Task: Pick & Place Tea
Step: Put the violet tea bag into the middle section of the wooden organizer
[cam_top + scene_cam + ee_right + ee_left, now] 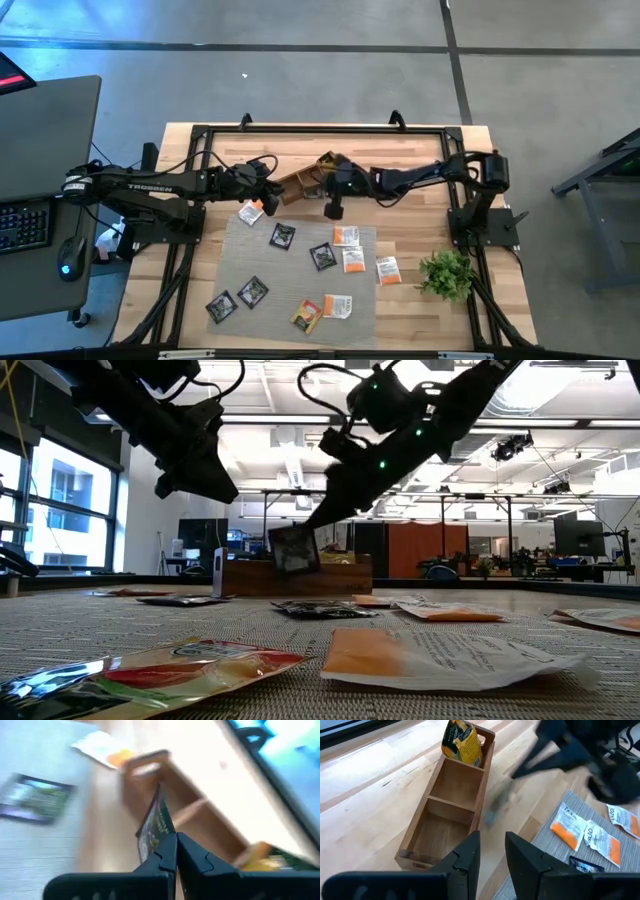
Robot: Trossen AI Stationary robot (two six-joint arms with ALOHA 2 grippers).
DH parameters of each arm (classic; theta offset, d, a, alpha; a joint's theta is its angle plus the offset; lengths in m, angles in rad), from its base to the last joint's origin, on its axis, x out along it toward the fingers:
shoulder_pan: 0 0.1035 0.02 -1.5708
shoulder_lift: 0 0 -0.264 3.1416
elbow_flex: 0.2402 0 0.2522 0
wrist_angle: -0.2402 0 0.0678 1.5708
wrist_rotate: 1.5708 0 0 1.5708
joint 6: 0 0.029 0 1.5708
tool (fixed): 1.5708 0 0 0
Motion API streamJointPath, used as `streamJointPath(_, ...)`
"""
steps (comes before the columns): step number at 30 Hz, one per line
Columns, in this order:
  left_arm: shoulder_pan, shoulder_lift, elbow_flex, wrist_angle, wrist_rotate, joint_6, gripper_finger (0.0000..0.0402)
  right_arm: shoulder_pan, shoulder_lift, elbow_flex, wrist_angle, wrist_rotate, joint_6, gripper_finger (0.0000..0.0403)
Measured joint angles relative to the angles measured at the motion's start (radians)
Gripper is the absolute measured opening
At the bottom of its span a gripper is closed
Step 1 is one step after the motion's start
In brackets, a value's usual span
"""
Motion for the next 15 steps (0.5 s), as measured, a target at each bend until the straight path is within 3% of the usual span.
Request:
streamJointPath(5,0.0,0.0,0.0,0.0,0.0,0.0,0.009,-0.04,0.003,0.0,0.077,0.014,-0.104,0.0001)
streamJointPath(15,0.0,0.0,0.0,0.001,0.0,0.002,0.009,-0.107,0.006,0.0,0.069,-0.016,-0.2,0.0001)
